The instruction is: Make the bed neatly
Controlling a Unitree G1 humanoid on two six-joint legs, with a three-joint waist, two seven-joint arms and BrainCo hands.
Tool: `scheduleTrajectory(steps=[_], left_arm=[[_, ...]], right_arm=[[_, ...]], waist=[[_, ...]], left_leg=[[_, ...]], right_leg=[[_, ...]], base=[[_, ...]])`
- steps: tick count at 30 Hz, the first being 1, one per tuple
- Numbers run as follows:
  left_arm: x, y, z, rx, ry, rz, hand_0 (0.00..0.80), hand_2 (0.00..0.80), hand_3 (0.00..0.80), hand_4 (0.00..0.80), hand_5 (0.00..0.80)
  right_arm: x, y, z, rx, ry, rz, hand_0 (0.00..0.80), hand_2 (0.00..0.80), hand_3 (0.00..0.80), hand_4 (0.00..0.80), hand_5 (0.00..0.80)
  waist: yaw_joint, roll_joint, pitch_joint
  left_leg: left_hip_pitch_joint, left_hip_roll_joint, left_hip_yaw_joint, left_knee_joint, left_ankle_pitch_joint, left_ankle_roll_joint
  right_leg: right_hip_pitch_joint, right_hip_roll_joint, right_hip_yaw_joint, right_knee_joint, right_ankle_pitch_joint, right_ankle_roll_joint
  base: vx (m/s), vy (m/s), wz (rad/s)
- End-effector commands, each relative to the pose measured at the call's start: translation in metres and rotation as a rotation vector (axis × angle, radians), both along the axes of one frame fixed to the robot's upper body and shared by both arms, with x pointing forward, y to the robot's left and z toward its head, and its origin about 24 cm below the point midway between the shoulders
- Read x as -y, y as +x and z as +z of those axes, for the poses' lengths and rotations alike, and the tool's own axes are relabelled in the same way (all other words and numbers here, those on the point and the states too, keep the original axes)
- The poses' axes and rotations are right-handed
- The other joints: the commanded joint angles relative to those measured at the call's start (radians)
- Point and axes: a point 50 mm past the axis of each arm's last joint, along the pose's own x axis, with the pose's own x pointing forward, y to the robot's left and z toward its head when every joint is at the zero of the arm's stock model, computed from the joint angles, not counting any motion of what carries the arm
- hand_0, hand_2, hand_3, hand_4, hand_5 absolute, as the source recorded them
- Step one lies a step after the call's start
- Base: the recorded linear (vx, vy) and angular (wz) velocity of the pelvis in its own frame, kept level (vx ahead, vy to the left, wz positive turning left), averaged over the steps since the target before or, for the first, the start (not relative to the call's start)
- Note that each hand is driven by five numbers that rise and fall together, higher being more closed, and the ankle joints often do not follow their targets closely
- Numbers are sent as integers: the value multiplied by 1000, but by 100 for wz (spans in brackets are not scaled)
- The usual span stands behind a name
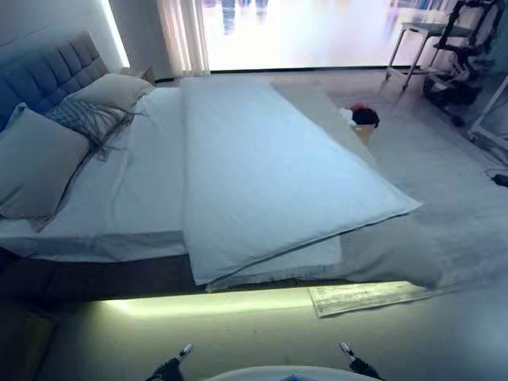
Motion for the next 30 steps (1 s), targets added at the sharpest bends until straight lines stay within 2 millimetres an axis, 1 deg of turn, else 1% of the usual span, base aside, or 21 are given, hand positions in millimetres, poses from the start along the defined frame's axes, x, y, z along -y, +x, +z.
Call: scheduleTrajectory(steps=[1,4,8,14,21,25,30], left_arm=[[7,18,1,20,2,-74,0,0,0,0,0],[6,23,2,41,-3,-58,0,0,0,0,0],[1,25,3,45,36,-97,0,0,0,0,0],[-7,23,4,29,56,-69,0,0,0,0,0],[-6,15,3,2,61,-46,0,0,0,0,0],[-6,14,3,2,68,-27,0,0,0,0,0],[-11,13,4,-7,81,-27,0,0,0,0,0]], right_arm=[[-5,21,1,34,14,7,0,0,0,0,0],[-5,23,2,45,21,8,0,0,0,0,0],[-4,25,3,55,23,4,0,0,0,0,0],[2,31,5,71,24,2,0,0,0,0,0],[-1,27,3,56,23,13,0,0,0,0,0],[0,29,4,56,1,23,0,0,0,0,0],[3,29,4,54,-1,15,0,0,0,0,0]], waist=[[8,-32,36],[6,-31,40],[5,-30,41],[7,-23,46],[9,-25,44],[10,-26,46],[9,-26,45]], left_leg=[[-59,-55,5,4,43,26],[-60,-57,4,4,42,27],[-61,-58,5,4,42,26],[-63,-60,5,4,45,27],[-59,-62,5,4,44,29],[-60,-60,4,4,45,29],[-57,-56,7,4,44,29]], right_leg=[[71,9,-11,12,-41,35],[69,10,-8,12,-40,36],[66,10,-5,12,-38,37],[63,11,-8,15,-40,34],[67,15,-9,15,-42,31],[66,18,-8,16,-44,29],[69,24,-7,23,-52,24]], base=[[0,0,0],[0,0,0],[0,0,0],[0,0,0],[5,-9,0],[7,-40,0],[9,-44,0]])
